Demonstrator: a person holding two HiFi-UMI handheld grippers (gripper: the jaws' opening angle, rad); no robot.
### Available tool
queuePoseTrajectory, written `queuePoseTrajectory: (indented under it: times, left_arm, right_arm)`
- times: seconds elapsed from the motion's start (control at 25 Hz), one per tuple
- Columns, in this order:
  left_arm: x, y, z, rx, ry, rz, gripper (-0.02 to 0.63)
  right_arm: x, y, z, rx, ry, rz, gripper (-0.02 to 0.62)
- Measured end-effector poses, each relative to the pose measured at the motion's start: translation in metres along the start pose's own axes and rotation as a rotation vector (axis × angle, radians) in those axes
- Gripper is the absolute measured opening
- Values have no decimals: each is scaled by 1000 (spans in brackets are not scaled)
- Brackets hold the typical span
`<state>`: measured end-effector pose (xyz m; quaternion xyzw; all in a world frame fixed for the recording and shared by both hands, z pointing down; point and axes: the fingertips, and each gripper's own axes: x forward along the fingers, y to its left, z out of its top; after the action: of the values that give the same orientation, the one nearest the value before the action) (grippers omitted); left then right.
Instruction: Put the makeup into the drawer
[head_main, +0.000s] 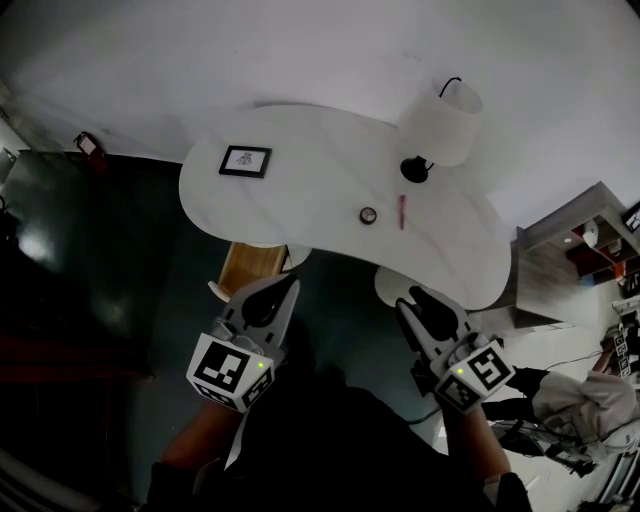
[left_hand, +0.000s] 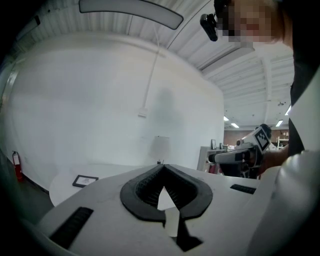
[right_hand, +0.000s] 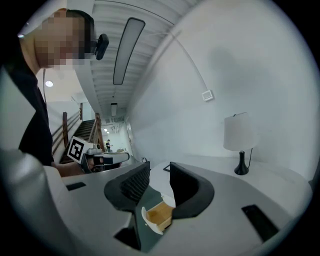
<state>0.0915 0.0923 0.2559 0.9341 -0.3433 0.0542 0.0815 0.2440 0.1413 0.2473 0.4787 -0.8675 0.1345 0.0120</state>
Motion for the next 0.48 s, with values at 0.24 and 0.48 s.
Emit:
queuePoseTrajectory:
  times: [0.24, 0.48]
  left_arm:
    - [24, 60, 11, -13, -14, -7, 11]
    - [48, 89, 8, -13, 6, -58, 12]
  right_arm:
    - [76, -26, 9, -48, 72, -16, 127]
    - [134, -52, 0, -61, 158, -34, 150]
